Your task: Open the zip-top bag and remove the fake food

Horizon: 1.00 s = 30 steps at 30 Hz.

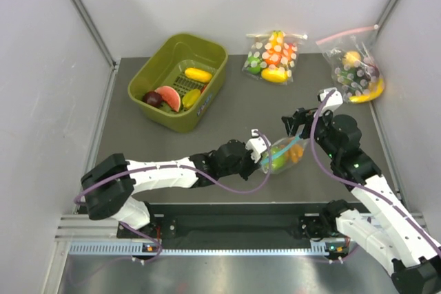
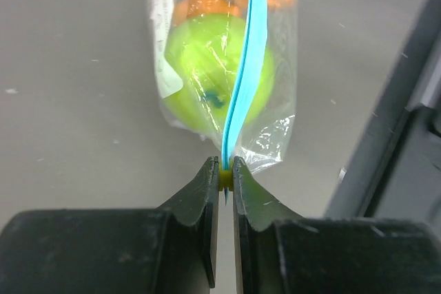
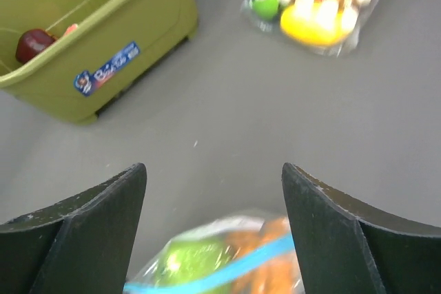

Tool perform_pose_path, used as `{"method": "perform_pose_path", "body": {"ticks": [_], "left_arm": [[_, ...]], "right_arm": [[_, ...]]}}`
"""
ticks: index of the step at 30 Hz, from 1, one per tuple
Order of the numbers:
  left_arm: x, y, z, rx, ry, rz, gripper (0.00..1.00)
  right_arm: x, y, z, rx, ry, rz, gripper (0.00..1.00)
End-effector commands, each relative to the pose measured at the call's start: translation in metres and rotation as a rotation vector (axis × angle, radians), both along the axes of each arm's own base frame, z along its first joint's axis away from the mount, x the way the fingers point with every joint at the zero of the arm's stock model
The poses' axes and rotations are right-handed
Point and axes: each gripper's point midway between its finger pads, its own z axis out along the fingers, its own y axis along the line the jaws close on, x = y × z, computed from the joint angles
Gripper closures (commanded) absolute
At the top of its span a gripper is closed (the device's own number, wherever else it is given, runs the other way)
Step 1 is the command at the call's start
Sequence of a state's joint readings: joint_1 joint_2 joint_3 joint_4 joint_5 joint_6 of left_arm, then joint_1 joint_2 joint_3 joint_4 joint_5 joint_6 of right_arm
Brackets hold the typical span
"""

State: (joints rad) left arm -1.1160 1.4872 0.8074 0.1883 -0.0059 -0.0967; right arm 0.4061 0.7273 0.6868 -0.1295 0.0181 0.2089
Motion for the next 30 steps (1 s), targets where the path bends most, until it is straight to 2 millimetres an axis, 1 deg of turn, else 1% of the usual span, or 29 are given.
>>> {"method": "perform_pose_path", "body": {"ticks": [1, 2, 6, 10, 14, 15, 17, 18, 22, 25, 30], "left_arm": [[0.028, -0.012, 0.043, -0.112, -0.107, 0.139, 1.0], [0.028, -0.012, 0.044, -0.115, -0.111, 0.152, 1.0], [0.034, -0.008, 0.052, -0.109, -0.169, 0.263, 1.0], [0.034, -0.01, 0.053, -0.104, -0.186, 0.293, 1.0], [0.028, -0.015, 0.055, -0.087, -0.228, 0.296, 1.0], [0.022, -0.018, 0.054, -0.079, -0.236, 0.285, 1.0], [0.021, -0.018, 0.055, -0.061, -0.264, 0.295, 1.0], [0.017, -0.021, 0.053, -0.05, -0.271, 0.286, 1.0], [0.012, -0.024, 0.051, -0.024, -0.303, 0.291, 1.0], [0.013, -0.023, 0.052, -0.009, -0.317, 0.311, 1.0], [0.016, -0.021, 0.048, 0.004, -0.312, 0.348, 1.0]], "right_arm": [[-0.015, 0.003, -0.024, 0.085, 0.128, -0.022, 0.22], [-0.017, 0.002, -0.031, 0.088, 0.142, -0.025, 0.22], [-0.034, -0.001, -0.044, 0.085, 0.196, -0.029, 0.23], [-0.041, 0.003, -0.053, 0.112, 0.215, -0.01, 0.23], [-0.038, 0.008, -0.064, 0.131, 0.232, -0.001, 0.23], [-0.037, 0.01, -0.068, 0.13, 0.242, 0.002, 0.23], [-0.033, 0.011, -0.072, 0.143, 0.242, -0.004, 0.23], [-0.031, 0.012, -0.074, 0.144, 0.244, -0.005, 0.23], [-0.028, 0.015, -0.083, 0.151, 0.254, -0.005, 0.23], [-0.028, 0.014, -0.09, 0.139, 0.273, -0.013, 0.24], [-0.031, 0.011, -0.086, 0.152, 0.253, -0.019, 0.23]]}}
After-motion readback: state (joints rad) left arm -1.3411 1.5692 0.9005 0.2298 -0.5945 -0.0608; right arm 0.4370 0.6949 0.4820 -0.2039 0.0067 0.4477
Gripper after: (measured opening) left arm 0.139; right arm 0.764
